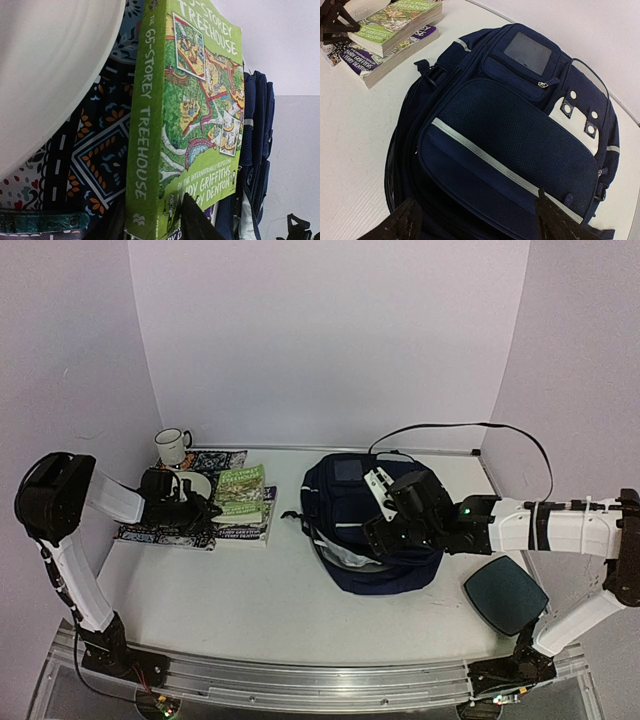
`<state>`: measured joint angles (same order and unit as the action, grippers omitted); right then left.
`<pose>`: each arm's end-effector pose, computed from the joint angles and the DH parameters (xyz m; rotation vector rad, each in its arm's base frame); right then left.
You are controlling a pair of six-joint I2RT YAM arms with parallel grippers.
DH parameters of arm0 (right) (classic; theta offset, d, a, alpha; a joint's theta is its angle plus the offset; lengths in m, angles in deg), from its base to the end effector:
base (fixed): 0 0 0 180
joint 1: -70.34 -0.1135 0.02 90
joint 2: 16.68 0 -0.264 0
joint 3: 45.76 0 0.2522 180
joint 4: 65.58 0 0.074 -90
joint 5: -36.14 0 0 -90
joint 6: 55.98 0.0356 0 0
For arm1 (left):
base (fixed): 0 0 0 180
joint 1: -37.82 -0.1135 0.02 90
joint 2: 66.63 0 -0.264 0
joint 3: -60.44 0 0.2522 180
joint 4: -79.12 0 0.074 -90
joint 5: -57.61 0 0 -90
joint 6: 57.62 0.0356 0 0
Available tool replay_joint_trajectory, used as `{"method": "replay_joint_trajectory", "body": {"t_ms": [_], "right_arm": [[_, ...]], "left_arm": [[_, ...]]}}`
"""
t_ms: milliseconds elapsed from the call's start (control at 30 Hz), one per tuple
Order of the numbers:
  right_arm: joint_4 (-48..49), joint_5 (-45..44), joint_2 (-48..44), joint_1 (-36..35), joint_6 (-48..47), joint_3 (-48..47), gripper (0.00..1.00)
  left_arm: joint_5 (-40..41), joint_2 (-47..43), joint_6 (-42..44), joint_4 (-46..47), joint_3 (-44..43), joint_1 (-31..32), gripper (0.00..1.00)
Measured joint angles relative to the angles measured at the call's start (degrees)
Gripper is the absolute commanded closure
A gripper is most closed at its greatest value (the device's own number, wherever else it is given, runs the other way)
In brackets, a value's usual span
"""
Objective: Pack the student bag
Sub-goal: Pick up the book from the book.
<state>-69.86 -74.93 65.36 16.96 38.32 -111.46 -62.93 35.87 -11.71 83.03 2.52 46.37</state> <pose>0.2046 0.2539 0.2662 -0.5676 1.8331 0.3254 0.3297 -0.0679 0.1260 -0.4424 2.3586 -1.0675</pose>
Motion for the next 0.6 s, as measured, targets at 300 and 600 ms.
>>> {"method": "replay_joint_trajectory", "body": {"t_ms": [300, 600], "right_arm": [[0.0, 0.8, 0.0, 0.0, 0.0, 0.0, 0.21], [0.5, 1.0, -0.3, 0.0, 0.4, 0.0, 0.04]], "left_arm": [[-0.9, -7.9, -2.5, 1.0, 2.0, 0.1, 0.99], [-2.3, -17.2, -4.5, -0.2, 5.6, 0.4, 1.00]]}}
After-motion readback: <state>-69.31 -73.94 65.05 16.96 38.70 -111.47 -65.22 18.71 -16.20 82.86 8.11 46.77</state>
